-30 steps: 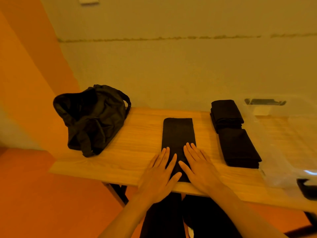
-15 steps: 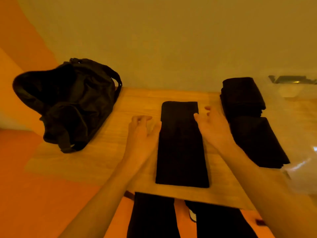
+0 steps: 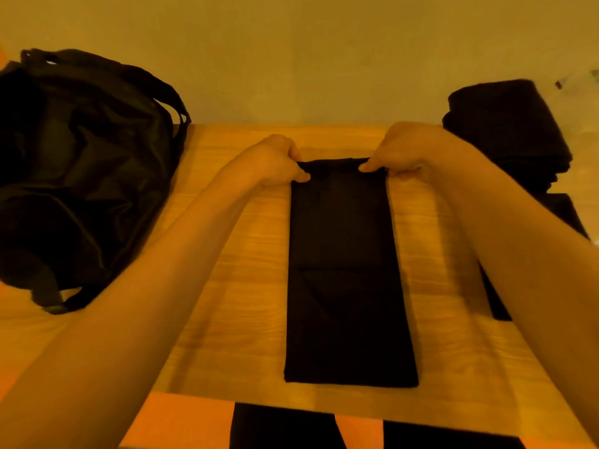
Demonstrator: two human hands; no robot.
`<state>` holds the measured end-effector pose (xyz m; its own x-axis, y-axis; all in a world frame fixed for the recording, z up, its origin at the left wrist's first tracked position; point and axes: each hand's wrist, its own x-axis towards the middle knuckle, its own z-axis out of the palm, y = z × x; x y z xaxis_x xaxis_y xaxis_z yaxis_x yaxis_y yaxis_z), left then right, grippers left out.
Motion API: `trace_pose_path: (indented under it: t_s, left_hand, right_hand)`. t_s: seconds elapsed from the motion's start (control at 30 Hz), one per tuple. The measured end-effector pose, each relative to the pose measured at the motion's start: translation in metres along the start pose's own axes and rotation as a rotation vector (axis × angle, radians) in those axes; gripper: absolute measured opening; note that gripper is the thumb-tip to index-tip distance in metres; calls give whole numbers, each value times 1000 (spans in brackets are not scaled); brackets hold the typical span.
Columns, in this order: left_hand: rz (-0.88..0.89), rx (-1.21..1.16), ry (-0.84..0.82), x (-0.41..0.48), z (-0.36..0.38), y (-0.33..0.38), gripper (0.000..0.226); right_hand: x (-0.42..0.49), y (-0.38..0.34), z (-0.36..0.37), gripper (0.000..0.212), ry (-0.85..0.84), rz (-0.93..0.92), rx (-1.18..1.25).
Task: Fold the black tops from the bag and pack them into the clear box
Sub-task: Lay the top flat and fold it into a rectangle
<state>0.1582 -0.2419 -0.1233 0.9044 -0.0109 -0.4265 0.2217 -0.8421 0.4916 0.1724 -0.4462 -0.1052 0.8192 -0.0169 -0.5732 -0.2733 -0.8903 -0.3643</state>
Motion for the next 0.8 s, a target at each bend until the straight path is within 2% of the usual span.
trace_pose_path:
  t_s: [0.13, 0.2, 0.3, 0.37, 0.47, 0.57, 0.8]
  left_hand:
    - [1, -61, -29, 0, -7, 6, 29]
    - [8, -159, -29, -2, -9, 8, 20]
    - [25, -272, 7, -8, -9, 7, 23]
    - [91, -399, 72, -15, -8, 2, 23]
    - [245, -565, 144, -39, -8, -7, 27]
    - [397, -525, 180, -67, -3, -19, 29]
    - [633, -282, 165, -101, 27, -50, 37]
  right_hand:
    - [3, 6, 3, 27, -9, -47, 234]
    - [3, 6, 7, 25, 22, -73, 269]
    - [-4, 8, 11, 13, 78, -102, 378]
    - [-14, 14, 13, 15, 153, -154, 514]
    - [-43, 26, 20, 26, 251, -345, 645]
    - [-72, 40, 28, 31, 318, -499, 548]
    - [-101, 64, 63, 28, 322, -639, 51]
